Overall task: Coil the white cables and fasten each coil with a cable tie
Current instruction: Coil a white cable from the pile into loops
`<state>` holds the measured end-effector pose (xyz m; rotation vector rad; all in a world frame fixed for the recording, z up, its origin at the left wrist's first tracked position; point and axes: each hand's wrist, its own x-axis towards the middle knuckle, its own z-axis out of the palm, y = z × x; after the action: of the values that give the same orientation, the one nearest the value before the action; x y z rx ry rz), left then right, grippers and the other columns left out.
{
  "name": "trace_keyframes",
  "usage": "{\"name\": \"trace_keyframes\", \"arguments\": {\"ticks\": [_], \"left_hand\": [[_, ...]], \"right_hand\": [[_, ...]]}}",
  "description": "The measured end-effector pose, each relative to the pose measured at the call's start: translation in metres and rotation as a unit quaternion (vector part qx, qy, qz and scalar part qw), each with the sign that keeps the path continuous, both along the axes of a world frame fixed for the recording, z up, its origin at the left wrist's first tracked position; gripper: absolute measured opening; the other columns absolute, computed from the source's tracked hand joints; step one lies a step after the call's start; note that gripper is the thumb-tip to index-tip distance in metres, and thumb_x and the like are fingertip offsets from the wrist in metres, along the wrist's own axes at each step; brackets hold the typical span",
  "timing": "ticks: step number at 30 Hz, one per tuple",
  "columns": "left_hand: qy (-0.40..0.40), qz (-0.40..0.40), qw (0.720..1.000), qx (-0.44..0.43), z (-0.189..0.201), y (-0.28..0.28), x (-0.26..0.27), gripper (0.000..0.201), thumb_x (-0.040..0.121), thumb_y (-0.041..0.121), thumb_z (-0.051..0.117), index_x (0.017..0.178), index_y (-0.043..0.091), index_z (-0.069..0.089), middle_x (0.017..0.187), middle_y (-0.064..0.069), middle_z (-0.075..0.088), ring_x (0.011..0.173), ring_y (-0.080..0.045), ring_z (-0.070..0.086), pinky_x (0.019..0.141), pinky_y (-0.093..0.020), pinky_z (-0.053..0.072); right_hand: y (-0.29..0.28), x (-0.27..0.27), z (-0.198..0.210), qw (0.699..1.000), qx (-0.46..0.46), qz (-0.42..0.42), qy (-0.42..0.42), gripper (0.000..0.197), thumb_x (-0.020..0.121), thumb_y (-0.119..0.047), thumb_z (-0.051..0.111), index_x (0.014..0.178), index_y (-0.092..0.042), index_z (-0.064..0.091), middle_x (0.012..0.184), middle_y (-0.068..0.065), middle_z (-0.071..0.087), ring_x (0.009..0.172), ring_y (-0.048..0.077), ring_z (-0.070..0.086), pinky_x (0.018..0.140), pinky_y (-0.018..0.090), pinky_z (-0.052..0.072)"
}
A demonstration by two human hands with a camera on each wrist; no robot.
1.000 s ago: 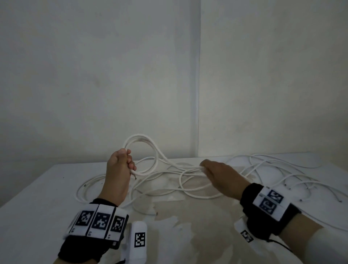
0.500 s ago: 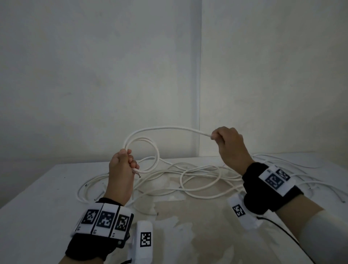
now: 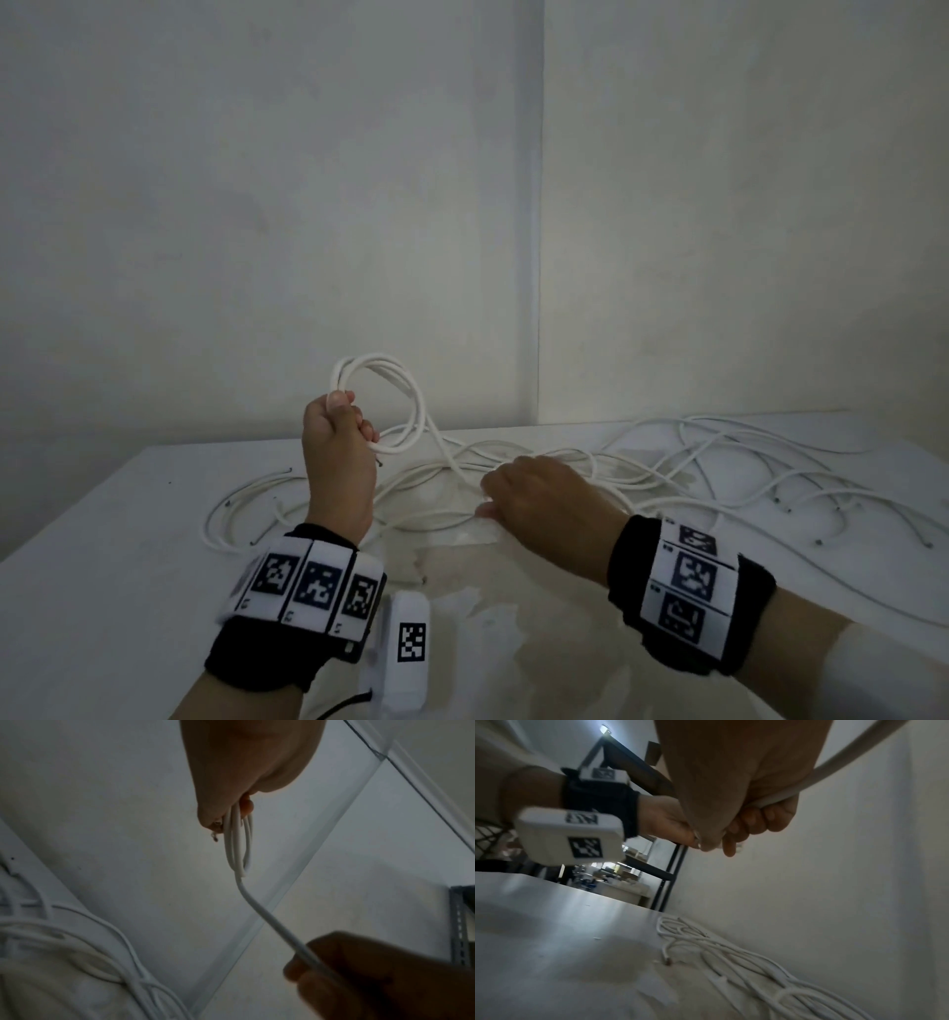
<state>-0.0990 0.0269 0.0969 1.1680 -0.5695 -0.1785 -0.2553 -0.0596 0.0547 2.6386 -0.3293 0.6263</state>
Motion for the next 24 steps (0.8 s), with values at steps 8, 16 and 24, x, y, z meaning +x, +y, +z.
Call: {"name": "trace_keyframes", "arguments": {"ticks": [8, 16, 24], "left_hand": [[-0.101, -0.073, 0.983, 0.134, -0.018, -0.004, -0.027, 0.025, 0.1, 0.022, 0.031, 0.08, 0.021, 0.046, 0.065, -0.001, 0.041, 0.06, -0.012, 0.039, 0.057, -0.024, 0.034], [-0.076, -0.298, 0.929, 0.206, -0.032, 0.003, -0.045, 0.021, 0.096, 0.018, 0.042, 0.095, 0.008, 0.06, 0.086, -0.012, 0.067, 0.08, -0.019, 0.064, 0.074, -0.031, 0.051], [-0.042, -0.341, 0.92, 0.187, -0.03, 0.003, -0.05, 0.039, 0.099, 0.018, 0.03, 0.063, 0.015, 0.043, 0.049, 0.006, 0.042, 0.047, -0.008, 0.04, 0.06, -0.034, 0.029]], "right_hand": [[0.023, 0.007, 0.01, 0.991, -0.044, 0.113, -0.054, 0.023, 0.083, -0.022, 0.041, 0.064, -0.017, 0.054, 0.056, -0.002, 0.054, 0.048, 0.016, 0.052, 0.044, 0.023, 0.037], [0.021, 0.0, 0.046, 0.971, 0.192, 0.115, -0.081, 0.017, 0.077, -0.022, 0.061, 0.075, -0.006, 0.056, 0.069, 0.007, 0.06, 0.06, 0.024, 0.056, 0.058, 0.027, 0.025], [0.002, -0.009, 0.044, 0.94, 0.31, 0.099, -0.102, 0.02, 0.082, -0.02, 0.068, 0.08, -0.005, 0.055, 0.082, -0.005, 0.04, 0.07, 0.019, 0.047, 0.065, 0.028, 0.038]]}}
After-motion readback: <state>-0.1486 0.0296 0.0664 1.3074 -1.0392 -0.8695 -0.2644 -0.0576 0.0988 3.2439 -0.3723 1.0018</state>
